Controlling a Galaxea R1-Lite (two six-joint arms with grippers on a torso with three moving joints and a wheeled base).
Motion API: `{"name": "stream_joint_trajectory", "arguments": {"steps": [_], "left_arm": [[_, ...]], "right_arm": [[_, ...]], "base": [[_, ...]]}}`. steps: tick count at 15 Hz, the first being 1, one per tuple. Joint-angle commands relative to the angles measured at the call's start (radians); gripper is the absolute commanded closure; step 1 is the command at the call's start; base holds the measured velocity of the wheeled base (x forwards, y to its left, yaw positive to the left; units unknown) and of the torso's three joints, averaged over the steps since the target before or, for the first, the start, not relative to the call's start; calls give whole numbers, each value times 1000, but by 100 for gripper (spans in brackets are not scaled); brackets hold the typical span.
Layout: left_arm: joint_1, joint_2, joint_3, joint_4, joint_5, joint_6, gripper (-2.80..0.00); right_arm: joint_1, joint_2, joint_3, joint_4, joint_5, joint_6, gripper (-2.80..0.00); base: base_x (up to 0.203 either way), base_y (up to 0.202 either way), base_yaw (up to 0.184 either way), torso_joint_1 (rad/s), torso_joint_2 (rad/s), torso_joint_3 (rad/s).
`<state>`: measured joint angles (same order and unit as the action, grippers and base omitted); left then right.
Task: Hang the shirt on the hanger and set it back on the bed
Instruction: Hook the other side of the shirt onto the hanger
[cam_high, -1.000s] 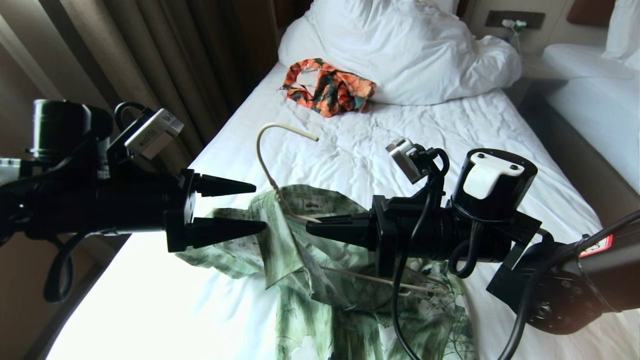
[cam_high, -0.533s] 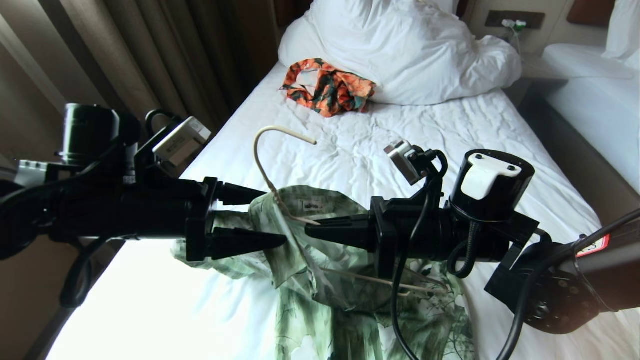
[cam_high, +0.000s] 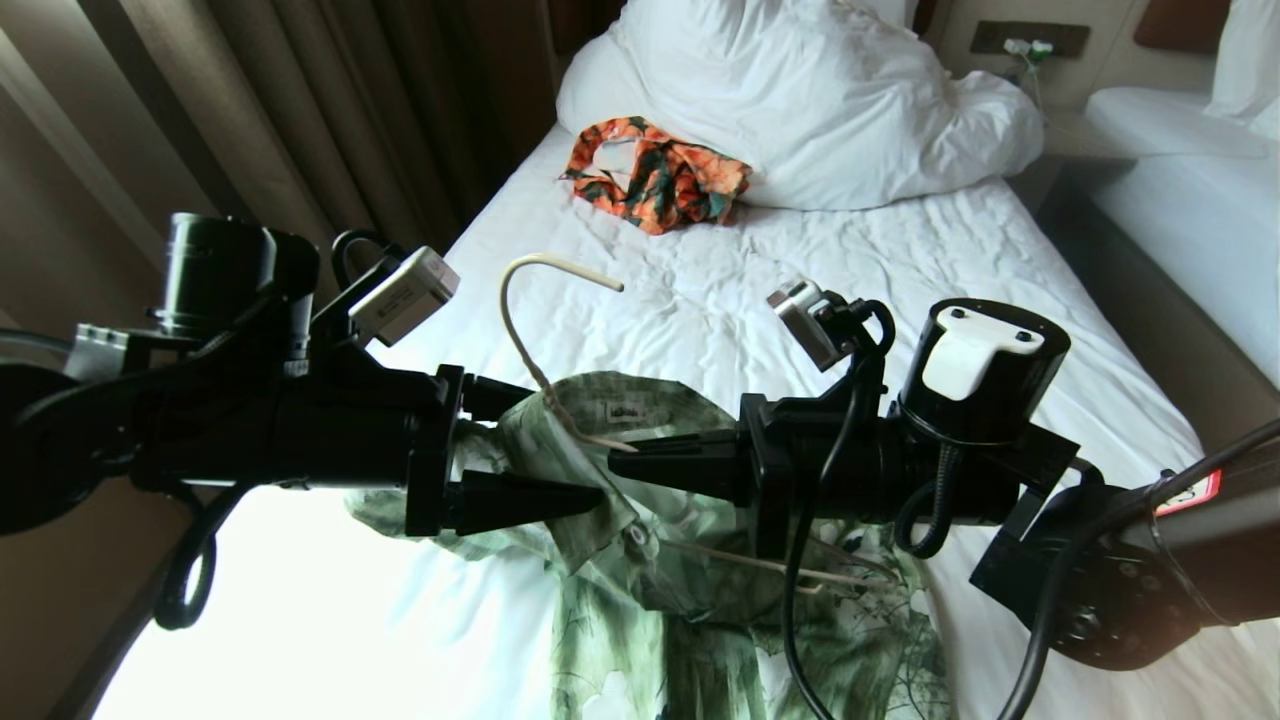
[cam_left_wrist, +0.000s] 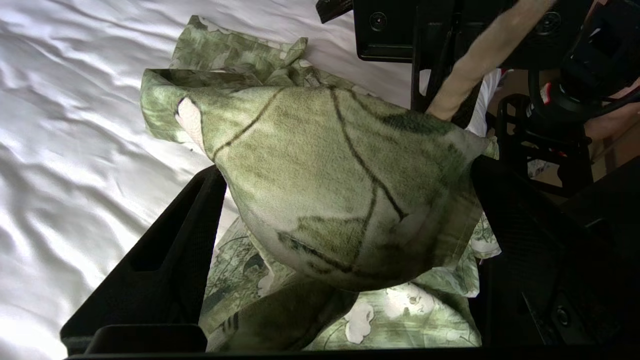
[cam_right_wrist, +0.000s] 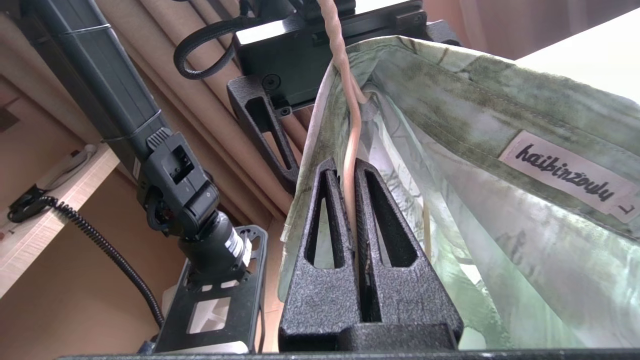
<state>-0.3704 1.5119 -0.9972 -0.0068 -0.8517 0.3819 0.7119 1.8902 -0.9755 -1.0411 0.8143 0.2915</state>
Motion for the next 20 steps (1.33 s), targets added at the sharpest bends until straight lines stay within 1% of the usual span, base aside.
{"name": "stream_joint_trajectory", "arguments": {"steps": [1, 2, 5, 7, 10, 12, 13, 15, 16, 17, 18, 20], "left_arm": [[-2, -6, 4, 1, -6, 2, -58], [-2, -7, 4, 1, -5, 2, 0], [-6, -26, 5, 9, -6, -1, 0], [-26, -42, 12, 8, -4, -14, 0], [-73, -74, 16, 7, -4, -66, 0], [-121, -113, 14, 2, -4, -135, 0], [-144, -134, 12, 1, -3, -158, 0], [-182, -168, 13, 2, -3, -178, 0], [-201, -188, 15, 3, -3, -200, 0], [-216, -196, 15, 1, -3, -221, 0], [-228, -198, 13, 1, -3, -228, 0], [-242, -190, 11, 1, 1, -230, 0]], "right_arm": [[3, 0, 0, -7, 5, 2, 0], [4, -2, 0, -7, 5, 2, 0], [4, -5, 0, -7, 3, 2, 0], [4, -8, 0, -7, 3, 3, 0], [8, -40, 18, -10, -8, -1, 0], [-9, -62, 13, -5, -52, -1, 0], [-15, -80, 9, 22, -60, 0, 0], [-18, -95, -3, 86, -72, -2, 0], [-20, -95, -4, 92, -104, -17, 0], [-22, -95, -4, 97, -122, -58, 0], [-22, -103, -3, 126, -147, -97, 0], [-16, -137, -4, 195, -183, -121, 0]], "base": [[0, 0, 0, 0, 0, 0], [0, 0, 0, 0, 0, 0], [0, 0, 0, 0, 0, 0], [0, 0, 0, 0, 0, 0], [0, 0, 0, 0, 0, 0], [0, 0, 0, 0, 0, 0], [0, 0, 0, 0, 0, 0], [0, 0, 0, 0, 0, 0], [0, 0, 0, 0, 0, 0], [0, 0, 0, 0, 0, 0], [0, 0, 0, 0, 0, 0], [0, 0, 0, 0, 0, 0]]}}
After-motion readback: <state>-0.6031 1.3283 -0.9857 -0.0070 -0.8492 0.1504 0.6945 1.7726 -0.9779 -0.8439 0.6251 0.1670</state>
